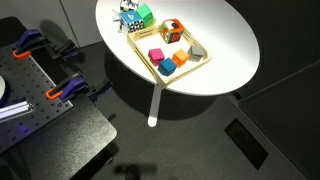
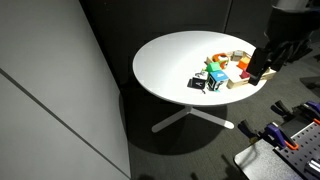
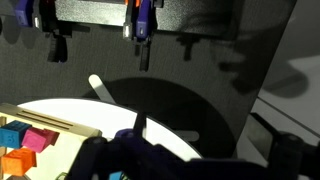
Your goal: Remove the square toy from the box and put it on the table.
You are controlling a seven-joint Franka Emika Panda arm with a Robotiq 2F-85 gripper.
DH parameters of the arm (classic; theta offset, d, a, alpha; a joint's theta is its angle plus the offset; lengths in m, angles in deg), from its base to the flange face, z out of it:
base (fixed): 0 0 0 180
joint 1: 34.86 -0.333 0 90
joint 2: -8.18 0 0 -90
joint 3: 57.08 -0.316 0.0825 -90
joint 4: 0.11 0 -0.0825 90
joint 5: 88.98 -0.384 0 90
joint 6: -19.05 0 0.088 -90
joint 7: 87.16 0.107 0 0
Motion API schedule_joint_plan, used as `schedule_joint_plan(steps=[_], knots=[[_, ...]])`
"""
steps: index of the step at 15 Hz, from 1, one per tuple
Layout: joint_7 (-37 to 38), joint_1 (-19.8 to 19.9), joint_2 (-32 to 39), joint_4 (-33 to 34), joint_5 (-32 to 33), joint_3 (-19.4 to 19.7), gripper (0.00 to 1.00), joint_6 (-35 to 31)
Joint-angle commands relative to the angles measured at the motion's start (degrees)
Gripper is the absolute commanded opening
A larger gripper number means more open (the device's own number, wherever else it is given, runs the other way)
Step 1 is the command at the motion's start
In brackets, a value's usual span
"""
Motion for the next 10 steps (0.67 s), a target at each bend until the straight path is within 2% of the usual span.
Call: schedule_joint_plan(steps=[1,6,10], knots=[[-0.24,0.86,0.93,0.57,0.94,2.25,1.0,-0.05],[-0.93,4.09,1.97,1.38,1.94,5.77,1.0,-1.6],[-1.11,7.3,3.99,2.89,4.2,7.67,1.0,-5.36]])
